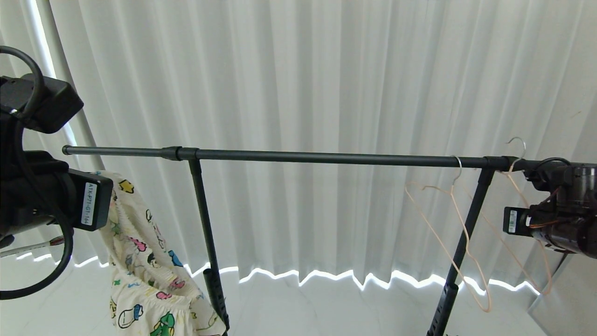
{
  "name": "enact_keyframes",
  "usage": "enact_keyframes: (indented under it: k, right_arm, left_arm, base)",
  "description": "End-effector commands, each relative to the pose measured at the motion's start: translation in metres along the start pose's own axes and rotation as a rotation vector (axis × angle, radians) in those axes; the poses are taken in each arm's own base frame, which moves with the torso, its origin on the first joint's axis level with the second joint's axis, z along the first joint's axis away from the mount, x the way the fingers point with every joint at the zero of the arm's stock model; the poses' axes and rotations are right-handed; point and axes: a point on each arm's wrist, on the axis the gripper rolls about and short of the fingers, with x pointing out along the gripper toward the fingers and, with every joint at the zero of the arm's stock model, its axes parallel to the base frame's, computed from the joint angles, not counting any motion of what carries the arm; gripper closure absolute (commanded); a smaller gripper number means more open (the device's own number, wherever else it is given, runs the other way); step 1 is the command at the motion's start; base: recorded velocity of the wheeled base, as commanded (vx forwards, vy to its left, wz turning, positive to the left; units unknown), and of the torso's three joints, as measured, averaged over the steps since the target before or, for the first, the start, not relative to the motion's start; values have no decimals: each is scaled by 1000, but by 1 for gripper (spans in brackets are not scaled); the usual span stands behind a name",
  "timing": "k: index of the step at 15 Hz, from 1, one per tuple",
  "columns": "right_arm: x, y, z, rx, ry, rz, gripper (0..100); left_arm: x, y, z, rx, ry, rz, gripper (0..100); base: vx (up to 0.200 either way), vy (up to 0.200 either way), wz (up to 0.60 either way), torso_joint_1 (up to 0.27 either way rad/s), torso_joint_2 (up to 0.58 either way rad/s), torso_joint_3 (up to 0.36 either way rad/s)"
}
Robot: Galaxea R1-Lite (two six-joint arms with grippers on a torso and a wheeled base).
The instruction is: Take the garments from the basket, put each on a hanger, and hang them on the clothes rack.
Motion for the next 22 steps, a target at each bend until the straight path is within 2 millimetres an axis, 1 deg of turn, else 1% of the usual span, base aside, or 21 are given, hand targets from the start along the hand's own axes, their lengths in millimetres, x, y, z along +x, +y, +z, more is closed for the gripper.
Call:
enact_keyframes:
  k: [1, 4, 7, 8, 11, 14, 18, 20, 22]
  right_arm:
    - [-30, -5, -2, 5, -36, 10, 100]
    - [-59, -12, -17, 0, -47, 11, 100]
    - [-84, -17, -21, -9, -92, 15, 100]
    - [-90, -19, -23, -24, -97, 14, 100]
    - [-105, -22, -31, -41, -70, 9, 100]
    - [-113, -24, -30, -39, -91, 11, 100]
    - [-131, -27, -38, -54, -82, 17, 100]
    - [-139, -28, -42, -66, -83, 47, 100]
    - [-150, -25, -44, -96, -94, 114, 100]
  left_arm:
    - [1, 0, 0, 1, 3, 0, 100]
    - [1, 0, 0, 1, 3, 0, 100]
    - [1, 0, 1, 2, 0, 0, 100]
    - [1, 0, 1, 1, -1, 0, 100]
    - [1, 0, 1, 1, 1, 1, 100]
    - [0, 0, 1, 1, -1, 2, 100]
    - [-1, 1, 1, -1, -3, 2, 100]
    - [0, 0, 0, 1, -1, 0, 100]
    - [-1, -2, 0, 6, -4, -10, 100]
  base:
    - [0, 0, 0, 0, 0, 0]
    - [0, 0, 0, 0, 0, 0]
    - [0, 0, 0, 0, 0, 0]
    - [-200, 0, 0, 2, 12, -2]
    - [-200, 0, 0, 12, 5, 6]
    - [-200, 0, 0, -6, -2, 1]
    - [-200, 0, 0, 4, 0, 4]
    - [-200, 0, 0, 5, 2, 2]
    - [0, 0, 0, 0, 0, 0]
